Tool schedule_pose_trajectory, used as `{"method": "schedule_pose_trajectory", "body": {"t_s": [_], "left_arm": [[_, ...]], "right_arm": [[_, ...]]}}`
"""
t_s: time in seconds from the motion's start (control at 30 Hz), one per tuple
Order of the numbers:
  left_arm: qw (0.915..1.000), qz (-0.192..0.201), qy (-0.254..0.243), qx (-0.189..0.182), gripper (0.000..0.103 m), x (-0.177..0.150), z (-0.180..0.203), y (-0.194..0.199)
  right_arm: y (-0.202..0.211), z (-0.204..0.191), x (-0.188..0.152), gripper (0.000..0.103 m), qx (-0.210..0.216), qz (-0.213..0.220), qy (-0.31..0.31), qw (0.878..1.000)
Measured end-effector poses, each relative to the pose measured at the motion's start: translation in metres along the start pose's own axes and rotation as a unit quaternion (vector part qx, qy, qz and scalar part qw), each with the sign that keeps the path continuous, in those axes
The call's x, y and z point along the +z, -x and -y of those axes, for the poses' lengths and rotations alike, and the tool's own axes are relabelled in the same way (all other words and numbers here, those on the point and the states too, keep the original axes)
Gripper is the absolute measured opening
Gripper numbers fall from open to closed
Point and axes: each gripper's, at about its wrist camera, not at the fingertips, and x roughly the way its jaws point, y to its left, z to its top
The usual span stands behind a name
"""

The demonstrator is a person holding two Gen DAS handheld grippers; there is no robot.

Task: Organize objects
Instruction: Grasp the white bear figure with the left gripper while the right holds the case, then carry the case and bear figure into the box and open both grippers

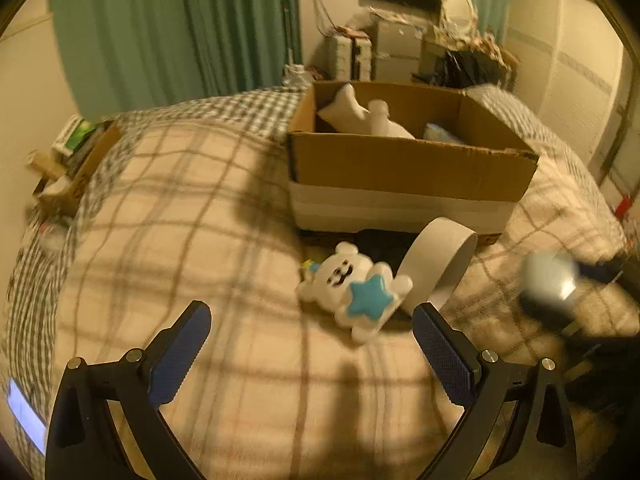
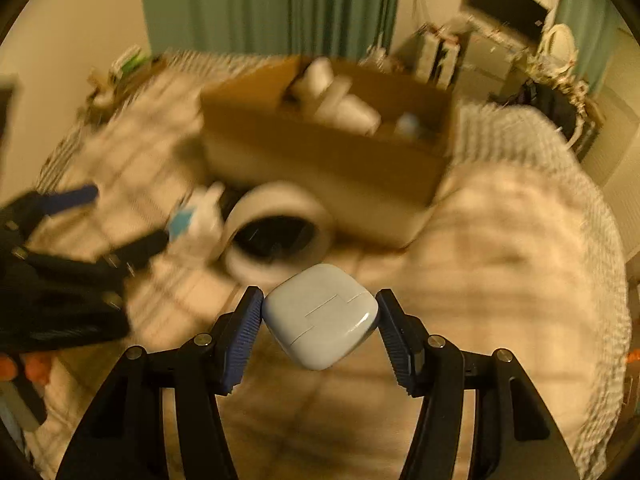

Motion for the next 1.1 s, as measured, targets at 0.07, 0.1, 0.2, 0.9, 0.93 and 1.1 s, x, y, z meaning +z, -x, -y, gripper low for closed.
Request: {"method": "schedule_pose_trajectory", "body": {"t_s": [0.07,0.1,0.2,0.9,0.93,1.1], "left_arm": [[0.9997,-0.020,-0.012,0.006,0.103,0.006,0.006,-0.016],[0.9994,-0.030,-0.018,0.006,0.103,0.007,0.010,-0.024],[0.9979,-0.055,-0.034,-0.001,0.103,0.010,0.020,-0.043],[0.9979,-0.036,-0.007,-0.055,0.067,-0.003,0.025,-0.013],[0.9988,-0.019,0.001,-0.044,0.067,-0.004,0.023,-0.003],[0.9977,0.060,0.012,-0.031,0.067,0.008,0.014,0.055]], "right_arm": [[0.009,0.014,0.012,0.058,-0.010,0.017,-0.004,1.000],[0.011,0.020,0.015,0.058,-0.014,0.022,-0.007,1.000],[0.010,0.031,0.018,0.058,0.005,0.031,-0.032,0.999],[0.028,0.029,-0.015,0.058,0.004,0.051,-0.067,0.996],[0.036,0.028,-0.015,0.058,0.002,0.058,-0.067,0.996],[0.069,0.022,-0.011,0.058,-0.006,0.088,-0.065,0.994]]}}
